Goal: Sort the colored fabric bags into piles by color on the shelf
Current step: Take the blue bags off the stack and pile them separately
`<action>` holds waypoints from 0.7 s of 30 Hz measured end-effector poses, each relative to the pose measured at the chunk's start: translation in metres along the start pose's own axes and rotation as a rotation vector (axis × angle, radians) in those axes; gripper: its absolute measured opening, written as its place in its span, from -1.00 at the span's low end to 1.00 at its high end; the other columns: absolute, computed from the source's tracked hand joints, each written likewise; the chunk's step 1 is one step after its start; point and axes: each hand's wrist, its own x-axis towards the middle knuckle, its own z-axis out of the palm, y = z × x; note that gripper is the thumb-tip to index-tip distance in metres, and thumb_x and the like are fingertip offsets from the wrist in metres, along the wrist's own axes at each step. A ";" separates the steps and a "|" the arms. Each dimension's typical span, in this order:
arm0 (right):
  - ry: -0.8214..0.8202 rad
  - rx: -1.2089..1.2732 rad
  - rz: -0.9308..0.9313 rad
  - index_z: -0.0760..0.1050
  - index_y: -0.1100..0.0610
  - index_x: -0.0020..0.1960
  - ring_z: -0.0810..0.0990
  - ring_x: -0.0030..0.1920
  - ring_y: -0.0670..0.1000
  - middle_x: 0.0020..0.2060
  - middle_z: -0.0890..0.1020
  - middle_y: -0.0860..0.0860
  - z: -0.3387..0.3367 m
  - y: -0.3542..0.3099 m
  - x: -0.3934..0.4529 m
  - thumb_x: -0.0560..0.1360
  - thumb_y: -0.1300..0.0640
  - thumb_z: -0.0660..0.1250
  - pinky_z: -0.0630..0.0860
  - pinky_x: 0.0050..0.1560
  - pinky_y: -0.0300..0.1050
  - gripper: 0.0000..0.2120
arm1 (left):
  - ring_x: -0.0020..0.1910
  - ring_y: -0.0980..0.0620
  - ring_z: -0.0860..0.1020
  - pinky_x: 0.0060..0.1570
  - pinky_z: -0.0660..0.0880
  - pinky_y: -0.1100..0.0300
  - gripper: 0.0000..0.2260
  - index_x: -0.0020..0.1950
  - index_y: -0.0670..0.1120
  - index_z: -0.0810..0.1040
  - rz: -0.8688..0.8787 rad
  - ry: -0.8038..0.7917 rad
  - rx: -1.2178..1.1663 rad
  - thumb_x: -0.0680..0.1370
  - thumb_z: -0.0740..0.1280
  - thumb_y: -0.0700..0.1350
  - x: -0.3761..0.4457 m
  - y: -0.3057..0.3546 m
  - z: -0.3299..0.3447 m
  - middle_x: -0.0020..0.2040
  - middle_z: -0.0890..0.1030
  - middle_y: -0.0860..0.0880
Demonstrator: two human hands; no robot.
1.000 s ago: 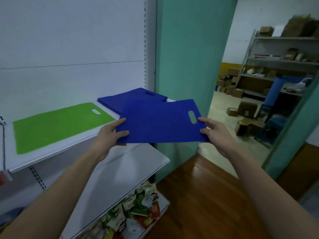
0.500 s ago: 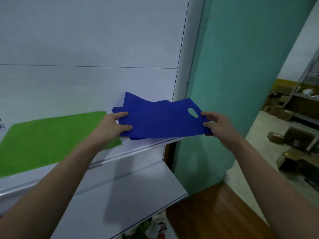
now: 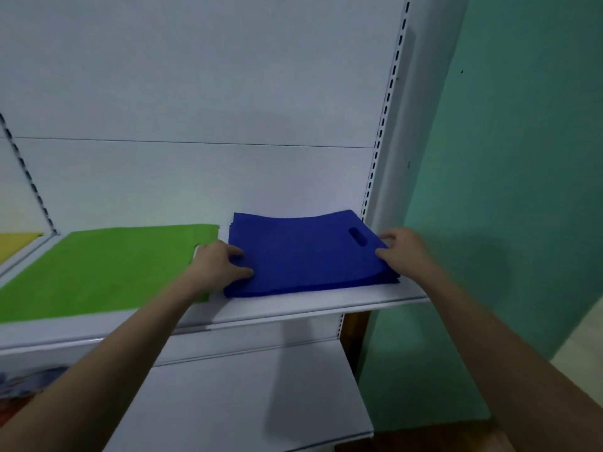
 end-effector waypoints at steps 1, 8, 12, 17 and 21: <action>-0.024 -0.056 -0.009 0.49 0.18 0.32 0.58 -0.02 0.09 0.14 0.61 0.14 0.000 0.003 0.004 0.50 0.21 0.35 0.57 0.01 -0.01 -0.61 | 0.32 -0.11 0.45 0.33 0.32 0.13 -0.51 0.36 -0.09 0.54 -0.014 0.009 0.042 0.47 0.48 0.05 0.001 0.002 0.001 0.35 0.52 -0.10; -0.088 -0.111 -0.119 0.54 0.31 0.17 0.63 -0.10 0.15 0.02 0.64 0.19 -0.007 0.011 0.017 0.53 0.20 0.30 0.61 -0.09 0.04 -0.74 | 0.45 -0.07 0.23 0.37 0.07 0.20 -0.59 0.36 -0.03 0.53 -0.066 0.060 0.151 0.55 0.37 0.09 -0.005 0.015 0.008 0.43 0.38 -0.12; -0.065 0.012 -0.282 0.56 0.13 0.08 0.57 -0.24 0.02 -0.17 0.61 0.04 -0.009 -0.017 0.018 0.56 0.12 0.26 0.51 -0.24 -0.09 -0.83 | 0.44 -0.17 0.23 0.41 0.11 0.09 -0.57 0.41 -0.03 0.49 -0.110 0.154 0.174 0.59 0.31 0.11 -0.011 0.017 0.007 0.46 0.36 -0.12; -0.321 0.100 -0.522 0.56 0.17 -0.08 0.52 -0.33 0.02 -0.22 0.65 0.11 0.029 -0.080 -0.011 0.56 0.12 0.22 0.52 -0.29 -0.03 -0.82 | 0.37 -0.17 0.33 0.33 0.33 -0.02 -0.64 0.34 0.03 0.55 -0.193 0.284 0.213 0.58 0.30 0.09 -0.051 0.001 -0.006 0.36 0.49 -0.09; -0.443 0.074 -0.726 0.57 0.19 -0.07 0.59 -0.18 0.10 -0.16 0.64 0.08 0.086 -0.143 -0.055 0.55 0.12 0.22 0.56 -0.14 0.02 -0.81 | 0.26 -0.17 0.41 0.23 0.39 0.01 -0.71 0.28 0.04 0.58 -0.334 0.476 0.219 0.58 0.32 0.04 -0.112 -0.027 -0.020 0.23 0.57 -0.06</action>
